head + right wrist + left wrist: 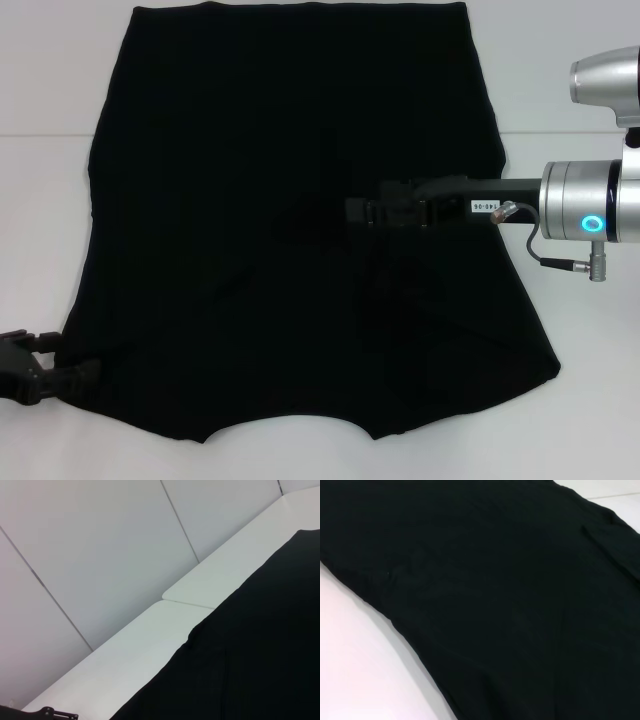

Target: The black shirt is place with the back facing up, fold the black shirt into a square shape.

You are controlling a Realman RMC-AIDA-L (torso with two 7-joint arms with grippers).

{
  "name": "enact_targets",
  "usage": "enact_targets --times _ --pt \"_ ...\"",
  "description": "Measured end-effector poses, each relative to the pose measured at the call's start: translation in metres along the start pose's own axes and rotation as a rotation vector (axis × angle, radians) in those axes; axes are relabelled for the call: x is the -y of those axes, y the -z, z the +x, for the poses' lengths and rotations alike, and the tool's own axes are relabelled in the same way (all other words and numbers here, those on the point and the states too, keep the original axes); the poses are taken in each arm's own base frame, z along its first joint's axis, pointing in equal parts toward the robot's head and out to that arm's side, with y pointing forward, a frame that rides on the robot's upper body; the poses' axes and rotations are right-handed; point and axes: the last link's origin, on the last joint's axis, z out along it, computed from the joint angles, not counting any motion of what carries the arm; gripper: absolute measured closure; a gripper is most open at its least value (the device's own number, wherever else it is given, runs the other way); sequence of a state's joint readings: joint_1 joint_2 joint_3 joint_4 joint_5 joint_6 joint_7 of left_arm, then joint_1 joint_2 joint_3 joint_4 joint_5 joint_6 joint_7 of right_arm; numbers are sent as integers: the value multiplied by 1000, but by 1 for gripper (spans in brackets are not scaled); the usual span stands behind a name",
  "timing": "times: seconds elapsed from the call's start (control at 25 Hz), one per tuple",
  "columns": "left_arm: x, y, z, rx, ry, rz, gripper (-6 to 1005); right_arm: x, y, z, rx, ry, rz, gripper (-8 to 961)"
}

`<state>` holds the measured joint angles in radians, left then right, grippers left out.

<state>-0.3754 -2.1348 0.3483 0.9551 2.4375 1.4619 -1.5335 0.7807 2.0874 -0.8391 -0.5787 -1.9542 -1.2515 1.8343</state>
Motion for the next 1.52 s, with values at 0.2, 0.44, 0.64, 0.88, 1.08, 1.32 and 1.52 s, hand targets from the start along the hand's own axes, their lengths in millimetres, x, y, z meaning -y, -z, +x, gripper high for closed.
enact_targets --times 0.2,0.44,0.64,0.88,1.08,1.32,1.52 --pt "-1 0 3 1 -2 -18 221 0 1 2 -1 -3 0 72" --pt "0 1 3 1 8 -17 359 1 3 2 -3 -1 -1 72" --pt "0 2 2 0 12 -12 554 1 5 2 -10 1 -6 72" --pt "0 2 2 -1 11 -10 801 5 12 8 -31 -14 6 72" --pt "0 2 4 -7 9 -9 979 16 29 18 -87 -83 44 72" --pt "-2 1 6 -16 20 -19 978 26 70 36 -133 -200 49 72" --pt "-5 1 9 -33 27 -42 978 34 109 56 -161 -293 77 72"
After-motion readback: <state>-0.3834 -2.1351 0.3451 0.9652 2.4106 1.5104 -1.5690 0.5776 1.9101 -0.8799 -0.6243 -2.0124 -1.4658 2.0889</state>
